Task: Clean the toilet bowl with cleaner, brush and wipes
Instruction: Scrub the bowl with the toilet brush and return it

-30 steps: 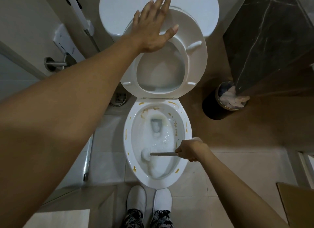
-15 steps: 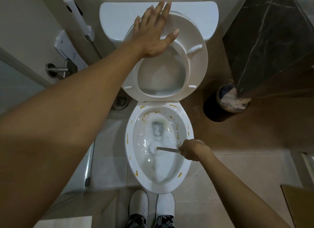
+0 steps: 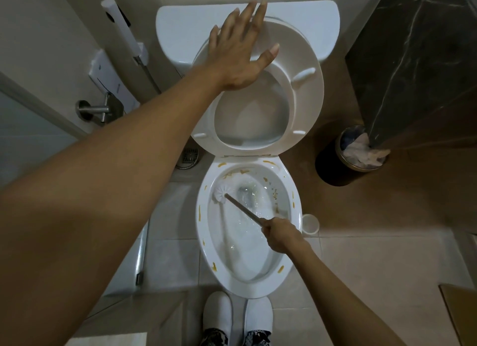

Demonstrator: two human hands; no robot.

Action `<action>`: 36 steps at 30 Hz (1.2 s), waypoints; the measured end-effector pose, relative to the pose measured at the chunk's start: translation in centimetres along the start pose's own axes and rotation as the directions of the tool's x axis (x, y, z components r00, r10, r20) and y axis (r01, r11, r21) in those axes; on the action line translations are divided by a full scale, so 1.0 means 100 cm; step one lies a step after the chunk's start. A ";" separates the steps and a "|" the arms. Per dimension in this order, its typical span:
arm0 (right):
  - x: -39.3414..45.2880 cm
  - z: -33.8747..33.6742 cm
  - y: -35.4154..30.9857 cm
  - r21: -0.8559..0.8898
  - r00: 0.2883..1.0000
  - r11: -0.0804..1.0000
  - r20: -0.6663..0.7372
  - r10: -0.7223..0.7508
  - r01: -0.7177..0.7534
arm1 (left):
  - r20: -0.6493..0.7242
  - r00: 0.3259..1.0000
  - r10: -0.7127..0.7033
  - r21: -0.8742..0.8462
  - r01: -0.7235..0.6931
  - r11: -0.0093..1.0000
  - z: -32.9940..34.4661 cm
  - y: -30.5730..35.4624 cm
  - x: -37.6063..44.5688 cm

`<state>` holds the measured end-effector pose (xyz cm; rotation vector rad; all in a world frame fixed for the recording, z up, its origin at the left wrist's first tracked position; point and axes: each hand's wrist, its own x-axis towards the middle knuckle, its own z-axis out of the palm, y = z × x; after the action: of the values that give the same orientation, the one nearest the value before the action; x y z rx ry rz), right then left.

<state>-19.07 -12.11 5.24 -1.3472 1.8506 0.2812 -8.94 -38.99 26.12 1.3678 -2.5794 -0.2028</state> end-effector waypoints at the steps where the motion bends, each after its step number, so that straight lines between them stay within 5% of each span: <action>1: 0.001 0.001 0.003 0.000 1.000 1.000 -0.015 -0.002 0.002 | -0.002 1.000 0.000 -0.001 0.000 1.000 0.000 0.000 0.000; 8: -0.005 0.006 0.024 0.086 0.977 0.992 -0.187 0.107 -0.092 | -0.007 1.000 0.002 -0.004 -0.002 1.000 0.002 -0.001 0.001; 15: -0.001 0.028 0.009 0.109 0.995 0.994 -0.102 0.000 0.011 | -0.013 1.000 0.000 0.007 0.000 1.000 0.003 0.000 0.002; 22: 0.005 0.013 0.023 0.133 0.986 0.990 -0.153 0.072 -0.052 | -0.011 1.000 0.004 0.000 -0.004 1.000 0.002 0.000 0.001; 27: 0.004 0.016 0.023 0.061 0.994 0.997 -0.096 -0.044 0.050 | -0.017 1.000 0.004 0.001 -0.004 1.000 0.004 -0.002 0.002; 31: 0.008 0.007 0.028 0.061 0.984 0.997 -0.175 0.046 -0.036 | -0.011 1.000 0.005 0.002 -0.005 1.000 0.005 -0.001 0.002; 36: 0.002 0.019 0.019 0.100 0.994 0.995 -0.109 0.010 0.001 | -0.015 1.000 0.004 -0.006 -0.004 1.000 0.003 -0.001 0.001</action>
<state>-19.89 -10.36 3.32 -1.3125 1.9324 0.1170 -9.03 -39.15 25.81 1.3564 -2.5676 -0.1990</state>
